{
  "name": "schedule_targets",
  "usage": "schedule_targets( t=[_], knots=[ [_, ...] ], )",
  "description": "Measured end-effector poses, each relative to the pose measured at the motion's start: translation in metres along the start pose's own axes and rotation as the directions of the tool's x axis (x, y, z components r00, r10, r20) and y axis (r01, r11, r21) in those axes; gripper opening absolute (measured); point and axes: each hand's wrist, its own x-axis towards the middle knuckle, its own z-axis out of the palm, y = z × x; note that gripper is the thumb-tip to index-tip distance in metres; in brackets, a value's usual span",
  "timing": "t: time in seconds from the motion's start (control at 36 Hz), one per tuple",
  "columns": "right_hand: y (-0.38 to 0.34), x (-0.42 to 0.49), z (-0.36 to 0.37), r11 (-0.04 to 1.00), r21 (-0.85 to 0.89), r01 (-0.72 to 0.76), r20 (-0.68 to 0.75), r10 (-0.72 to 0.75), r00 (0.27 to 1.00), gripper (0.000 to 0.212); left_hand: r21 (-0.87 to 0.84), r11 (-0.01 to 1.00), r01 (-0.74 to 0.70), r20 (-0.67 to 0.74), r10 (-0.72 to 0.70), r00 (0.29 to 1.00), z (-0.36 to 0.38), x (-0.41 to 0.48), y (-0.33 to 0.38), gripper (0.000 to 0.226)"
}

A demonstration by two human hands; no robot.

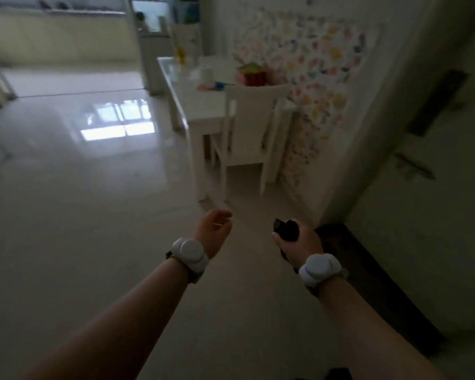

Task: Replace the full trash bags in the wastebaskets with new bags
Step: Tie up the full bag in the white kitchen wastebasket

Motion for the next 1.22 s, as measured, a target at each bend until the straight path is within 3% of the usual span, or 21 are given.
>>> schedule_targets(
  t=[0.11, 0.28, 0.39, 0.58, 0.92, 1.08, 1.22],
  knots=[
    [-0.057, 0.022, 0.050, 0.995, -0.028, 0.094, 0.044, -0.093, 0.995, 0.024, 0.059, 0.998, 0.035, -0.063, -0.031, 0.998, -0.070, 0.009, -0.027, 0.023],
    [-0.187, 0.052, 0.178, 0.966, -0.024, 0.259, 0.215, -0.248, 0.945, 0.022, 0.071, 0.990, 0.124, -0.274, -0.100, 0.957, -0.222, 0.023, -0.095, 0.023],
    [-0.246, 0.063, 0.239, 0.949, -0.011, 0.314, 0.254, -0.301, 0.919, 0.018, 0.072, 0.982, 0.175, -0.322, -0.143, 0.936, -0.289, 0.033, -0.131, 0.023],
    [-0.293, 0.084, 0.299, 0.931, 0.038, 0.364, 0.334, -0.355, 0.873, 0.021, -0.007, 0.975, 0.224, -0.386, -0.210, 0.898, -0.346, 0.061, -0.175, 0.022],
    [-0.370, 0.226, 0.359, 0.904, 0.093, 0.417, 0.367, -0.420, 0.830, 0.015, -0.129, 0.958, 0.257, -0.447, -0.288, 0.847, -0.406, 0.185, -0.219, 0.030],
    [-0.429, 0.307, 0.394, 0.879, 0.208, 0.428, 0.376, -0.476, 0.795, 0.044, -0.172, 0.949, 0.264, -0.518, -0.315, 0.795, -0.452, 0.262, -0.220, 0.037],
    [-0.463, 0.350, 0.435, 0.869, 0.255, 0.424, 0.393, -0.494, 0.776, 0.050, -0.226, 0.941, 0.254, -0.544, -0.338, 0.768, -0.484, 0.300, -0.234, 0.041]
  ],
)
